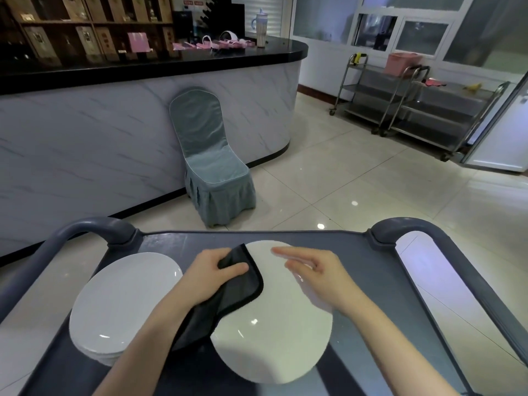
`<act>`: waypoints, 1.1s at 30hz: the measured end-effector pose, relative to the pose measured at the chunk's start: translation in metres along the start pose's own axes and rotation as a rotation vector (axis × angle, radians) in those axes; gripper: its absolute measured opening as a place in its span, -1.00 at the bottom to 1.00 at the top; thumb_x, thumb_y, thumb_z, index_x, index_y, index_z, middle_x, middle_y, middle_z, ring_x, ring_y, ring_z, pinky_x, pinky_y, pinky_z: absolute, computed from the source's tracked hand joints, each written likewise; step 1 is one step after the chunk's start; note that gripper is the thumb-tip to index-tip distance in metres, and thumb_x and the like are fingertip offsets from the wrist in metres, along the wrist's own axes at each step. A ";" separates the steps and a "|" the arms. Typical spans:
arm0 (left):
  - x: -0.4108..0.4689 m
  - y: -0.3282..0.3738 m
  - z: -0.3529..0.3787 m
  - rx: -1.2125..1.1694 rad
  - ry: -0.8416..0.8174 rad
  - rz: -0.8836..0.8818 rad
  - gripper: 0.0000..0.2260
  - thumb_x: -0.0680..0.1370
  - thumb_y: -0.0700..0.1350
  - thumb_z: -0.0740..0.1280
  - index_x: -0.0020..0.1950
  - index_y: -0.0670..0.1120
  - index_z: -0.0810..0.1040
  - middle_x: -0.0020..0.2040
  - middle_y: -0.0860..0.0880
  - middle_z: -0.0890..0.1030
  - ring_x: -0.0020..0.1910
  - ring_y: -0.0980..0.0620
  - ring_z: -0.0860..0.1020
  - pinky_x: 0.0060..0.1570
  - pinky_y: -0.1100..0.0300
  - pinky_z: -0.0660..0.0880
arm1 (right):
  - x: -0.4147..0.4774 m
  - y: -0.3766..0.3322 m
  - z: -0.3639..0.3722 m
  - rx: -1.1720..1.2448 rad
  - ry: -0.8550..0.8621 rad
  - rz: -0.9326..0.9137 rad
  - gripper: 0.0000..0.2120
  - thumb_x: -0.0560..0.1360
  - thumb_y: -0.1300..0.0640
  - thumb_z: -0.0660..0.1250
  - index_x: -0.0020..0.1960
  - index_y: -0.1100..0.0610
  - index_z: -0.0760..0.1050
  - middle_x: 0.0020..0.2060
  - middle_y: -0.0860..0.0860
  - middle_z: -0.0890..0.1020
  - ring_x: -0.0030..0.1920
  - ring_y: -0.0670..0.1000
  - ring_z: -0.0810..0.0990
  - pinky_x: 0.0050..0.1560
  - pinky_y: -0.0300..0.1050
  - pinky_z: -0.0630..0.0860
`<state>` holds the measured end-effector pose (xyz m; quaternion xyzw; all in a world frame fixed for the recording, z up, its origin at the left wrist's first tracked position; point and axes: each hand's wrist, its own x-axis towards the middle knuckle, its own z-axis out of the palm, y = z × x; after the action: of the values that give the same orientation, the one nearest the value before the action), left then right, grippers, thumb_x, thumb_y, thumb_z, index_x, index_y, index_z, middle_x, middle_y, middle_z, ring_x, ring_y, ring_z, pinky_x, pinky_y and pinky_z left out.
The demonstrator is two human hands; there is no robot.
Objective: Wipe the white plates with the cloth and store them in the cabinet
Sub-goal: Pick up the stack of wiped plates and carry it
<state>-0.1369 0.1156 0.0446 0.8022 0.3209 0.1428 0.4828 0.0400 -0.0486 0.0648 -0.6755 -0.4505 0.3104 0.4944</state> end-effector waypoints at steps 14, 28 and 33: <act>-0.018 -0.030 0.038 -0.278 0.419 -0.232 -0.70 0.58 -0.06 0.36 -0.29 -0.19 0.51 -0.36 -0.03 0.59 -0.31 0.01 0.49 -0.24 0.07 0.44 | -0.024 0.023 0.023 0.108 0.398 0.051 -0.62 0.60 0.29 0.27 0.16 -0.18 0.59 0.09 -0.43 0.61 0.20 -0.39 0.52 0.24 -0.49 0.37; -0.012 -0.006 0.067 -0.786 0.620 -0.409 -0.82 0.60 -0.06 0.33 -0.03 -0.16 0.62 -0.10 -0.09 0.68 -0.12 -0.04 0.61 -0.03 0.05 0.56 | 0.007 0.002 0.031 0.237 0.647 0.043 -0.67 0.59 0.30 0.28 0.12 -0.08 0.66 0.05 -0.27 0.68 0.14 -0.31 0.59 0.21 -0.40 0.43; -0.018 0.000 0.090 -0.926 0.799 -0.560 -0.82 0.60 -0.06 0.34 -0.04 -0.18 0.52 -0.12 -0.05 0.59 0.00 -0.11 0.57 0.04 0.08 0.48 | -0.005 0.011 0.082 0.269 0.855 0.103 -0.65 0.64 0.26 0.19 0.20 -0.13 0.58 0.17 -0.29 0.61 0.22 -0.33 0.51 0.20 -0.53 0.35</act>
<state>-0.1020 0.0431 0.0017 0.2843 0.5766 0.4211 0.6398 -0.0296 -0.0230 0.0283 -0.6941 -0.1273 0.0832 0.7036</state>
